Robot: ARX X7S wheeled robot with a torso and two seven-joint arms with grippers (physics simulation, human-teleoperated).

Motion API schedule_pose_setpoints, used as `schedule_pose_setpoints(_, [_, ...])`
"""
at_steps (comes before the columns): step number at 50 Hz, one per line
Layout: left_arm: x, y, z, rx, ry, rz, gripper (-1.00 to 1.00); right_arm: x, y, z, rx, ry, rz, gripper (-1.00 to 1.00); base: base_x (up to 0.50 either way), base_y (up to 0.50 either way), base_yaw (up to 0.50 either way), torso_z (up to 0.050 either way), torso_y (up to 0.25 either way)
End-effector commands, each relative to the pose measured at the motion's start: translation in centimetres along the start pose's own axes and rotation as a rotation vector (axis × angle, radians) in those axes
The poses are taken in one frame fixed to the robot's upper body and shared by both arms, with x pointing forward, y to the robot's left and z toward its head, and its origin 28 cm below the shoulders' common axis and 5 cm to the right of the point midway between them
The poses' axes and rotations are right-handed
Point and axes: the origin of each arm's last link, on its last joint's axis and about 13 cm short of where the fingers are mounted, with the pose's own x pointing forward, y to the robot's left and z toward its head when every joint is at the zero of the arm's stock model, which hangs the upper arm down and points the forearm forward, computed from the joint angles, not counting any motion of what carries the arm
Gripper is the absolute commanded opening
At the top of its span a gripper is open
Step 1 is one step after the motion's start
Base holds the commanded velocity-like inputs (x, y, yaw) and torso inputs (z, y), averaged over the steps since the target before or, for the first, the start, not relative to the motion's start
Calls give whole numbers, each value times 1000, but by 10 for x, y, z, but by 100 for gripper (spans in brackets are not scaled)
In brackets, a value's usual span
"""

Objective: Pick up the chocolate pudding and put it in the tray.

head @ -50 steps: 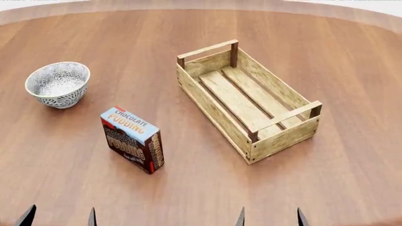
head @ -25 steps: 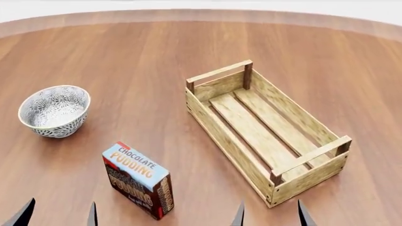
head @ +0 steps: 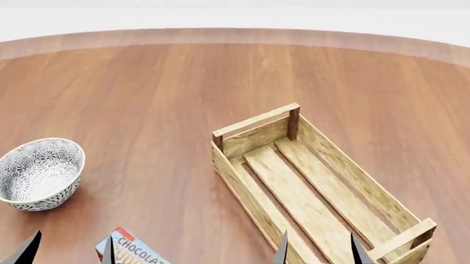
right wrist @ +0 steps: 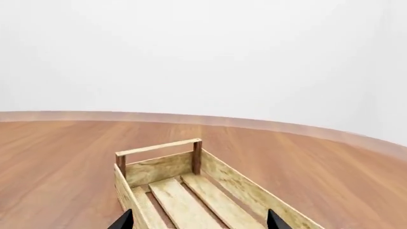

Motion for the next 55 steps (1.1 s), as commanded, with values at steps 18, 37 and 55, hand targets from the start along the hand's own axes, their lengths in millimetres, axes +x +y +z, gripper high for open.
schedule_pose_setpoints(18, [-5,-2,7,-7,-22,-15,100,-31,-6,1,116,37,158,100,85,0,0,0,0])
schedule_pose_setpoints(37, [-4,1,7,-7,-18,-9,100,-73,-12,-1,118,28,250,100,0,0,0,0,0])
schedule_pose_setpoints(55, [-4,0,5,-4,-16,-9,100,-108,-10,-12,123,62,329,100,0,0,0,0,0])
